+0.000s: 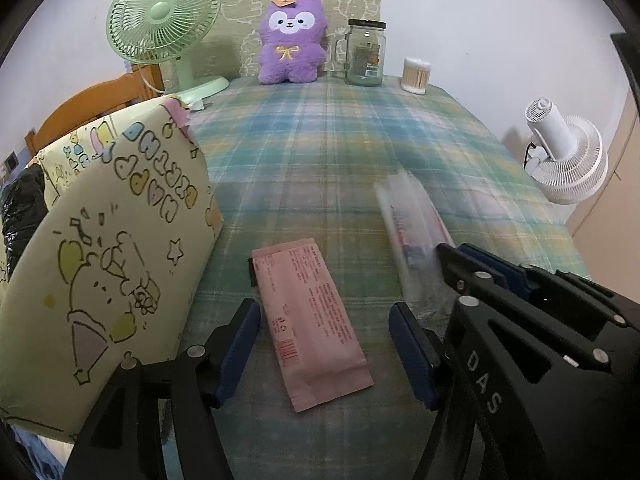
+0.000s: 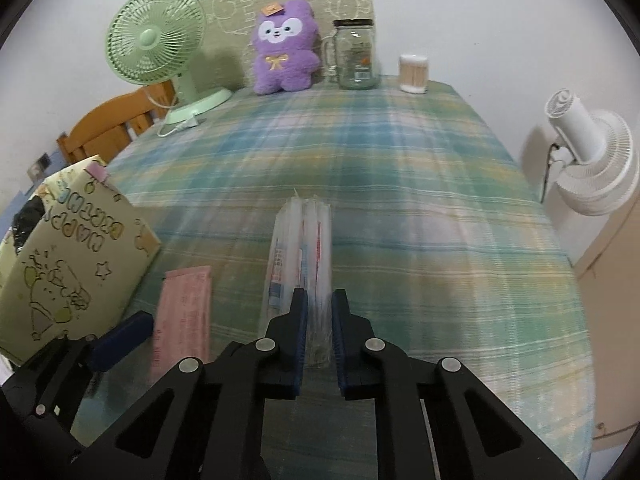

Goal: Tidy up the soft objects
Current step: 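Close the right tool on the clear tubes while the left tool grasps the pink packet, then lift the pink packet and clear tubes and carry them toward the fabric box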

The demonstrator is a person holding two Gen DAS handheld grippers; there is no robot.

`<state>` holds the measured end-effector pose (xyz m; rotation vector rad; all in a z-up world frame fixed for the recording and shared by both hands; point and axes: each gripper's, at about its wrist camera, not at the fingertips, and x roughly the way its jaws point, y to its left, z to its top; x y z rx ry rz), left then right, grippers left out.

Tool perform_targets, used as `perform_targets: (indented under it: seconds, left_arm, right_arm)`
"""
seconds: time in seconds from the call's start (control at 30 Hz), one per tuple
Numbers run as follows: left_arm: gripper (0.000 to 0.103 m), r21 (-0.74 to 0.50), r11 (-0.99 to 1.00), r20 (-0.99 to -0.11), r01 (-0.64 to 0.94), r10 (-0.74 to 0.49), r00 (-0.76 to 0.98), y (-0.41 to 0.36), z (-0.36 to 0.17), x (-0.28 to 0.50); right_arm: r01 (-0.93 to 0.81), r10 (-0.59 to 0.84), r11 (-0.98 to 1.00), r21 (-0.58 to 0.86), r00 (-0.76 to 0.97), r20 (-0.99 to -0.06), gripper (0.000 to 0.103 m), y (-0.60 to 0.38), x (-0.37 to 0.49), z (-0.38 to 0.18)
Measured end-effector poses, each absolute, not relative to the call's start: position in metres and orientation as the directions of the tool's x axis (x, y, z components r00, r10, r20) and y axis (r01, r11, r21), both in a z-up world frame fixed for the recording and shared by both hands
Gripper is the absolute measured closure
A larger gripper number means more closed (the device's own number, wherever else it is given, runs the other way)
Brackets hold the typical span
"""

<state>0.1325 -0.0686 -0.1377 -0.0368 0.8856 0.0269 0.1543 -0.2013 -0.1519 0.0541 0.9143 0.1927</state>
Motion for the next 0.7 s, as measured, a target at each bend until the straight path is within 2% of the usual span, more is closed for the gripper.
perform_targets:
  seconds: [0.13, 0.27, 0.33, 0.4, 0.47, 0.5, 0.7]
  left_arm:
    - [0.04, -0.015, 0.999, -0.772, -0.043, 0.016, 0.635, -0.068, -0.139, 0.135]
    - [0.057, -0.019, 1.0, -0.768, -0.02, -0.002, 0.64, -0.072, -0.138, 0.133]
    - [0.063, -0.022, 1.0, -0.767, -0.006, -0.013, 0.642, -0.074, -0.138, 0.133]
    - [0.063, -0.017, 1.0, -0.766, -0.001, -0.013, 0.642, -0.075, -0.137, 0.134]
    - [0.063, -0.017, 1.0, -0.768, 0.005, -0.016, 0.64, -0.076, -0.137, 0.134]
    - [0.063, -0.021, 1.0, -0.77, 0.009, -0.022, 0.638, -0.076, -0.136, 0.135]
    - [0.063, -0.001, 1.0, -0.741, 0.005, -0.004, 0.672, -0.075, -0.126, 0.14]
  right_arm:
    - [-0.13, 0.18, 0.983, 0.127, 0.595, -0.783, 0.088, -0.205, 0.152, -0.151]
    - [-0.111, 0.174, 0.985, 0.134, 0.596, -0.784, 0.087, -0.209, 0.15, -0.151]
    - [-0.102, 0.165, 0.986, 0.129, 0.598, -0.784, 0.084, -0.21, 0.15, -0.15]
    - [-0.096, 0.152, 0.988, 0.118, 0.603, -0.783, 0.076, -0.211, 0.148, -0.148]
    - [-0.09, 0.147, 0.989, 0.117, 0.611, -0.778, 0.058, -0.213, 0.147, -0.146]
    - [-0.088, 0.151, 0.989, 0.123, 0.614, -0.775, 0.055, -0.214, 0.147, -0.145]
    - [-0.098, 0.167, 0.986, 0.135, 0.61, -0.775, 0.053, -0.211, 0.157, -0.143]
